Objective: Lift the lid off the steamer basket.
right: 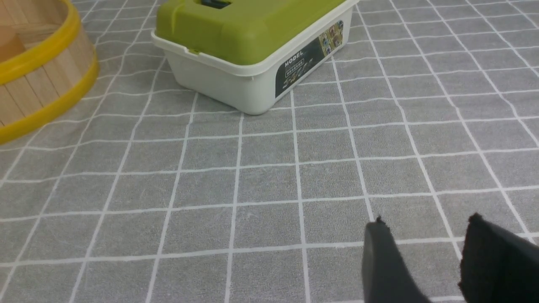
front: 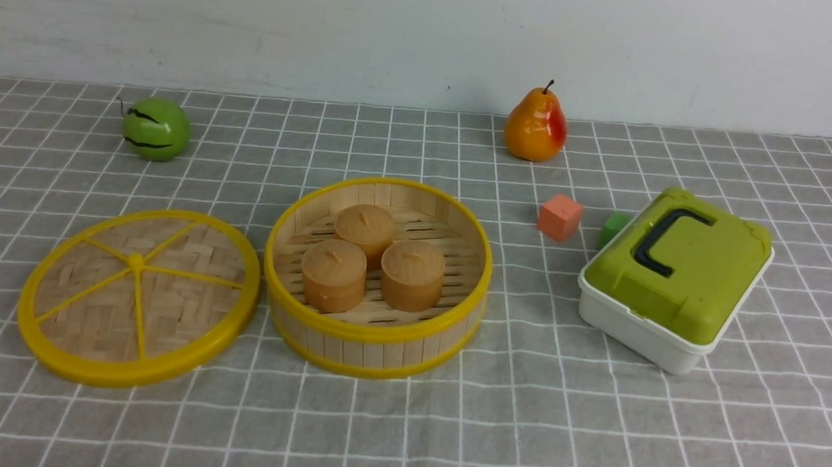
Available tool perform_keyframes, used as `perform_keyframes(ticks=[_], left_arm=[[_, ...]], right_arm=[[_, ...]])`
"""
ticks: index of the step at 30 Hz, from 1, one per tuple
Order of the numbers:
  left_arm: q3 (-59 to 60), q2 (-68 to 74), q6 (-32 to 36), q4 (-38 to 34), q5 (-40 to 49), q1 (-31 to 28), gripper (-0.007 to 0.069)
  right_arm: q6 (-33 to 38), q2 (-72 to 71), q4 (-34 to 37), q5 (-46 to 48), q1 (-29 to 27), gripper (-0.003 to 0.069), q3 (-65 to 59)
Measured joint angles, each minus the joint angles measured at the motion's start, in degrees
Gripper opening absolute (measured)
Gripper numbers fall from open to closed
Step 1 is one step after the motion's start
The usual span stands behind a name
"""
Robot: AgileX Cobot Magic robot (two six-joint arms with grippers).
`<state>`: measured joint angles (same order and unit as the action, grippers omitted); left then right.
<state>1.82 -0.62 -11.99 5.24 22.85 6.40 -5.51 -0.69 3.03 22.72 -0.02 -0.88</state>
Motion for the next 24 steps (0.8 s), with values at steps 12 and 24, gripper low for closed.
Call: perform_keyframes(ticks=[12, 24], left_arm=[[0.0, 0.0, 0.0, 0.0, 0.0, 0.0, -0.0001], [0.0, 0.0, 0.0, 0.0, 0.0, 0.0, 0.0011]], right_arm=[[0.0, 0.0, 0.0, 0.0, 0.0, 0.0241, 0.0], [0.0, 0.0, 0.0, 0.0, 0.0, 0.0241, 0.0]])
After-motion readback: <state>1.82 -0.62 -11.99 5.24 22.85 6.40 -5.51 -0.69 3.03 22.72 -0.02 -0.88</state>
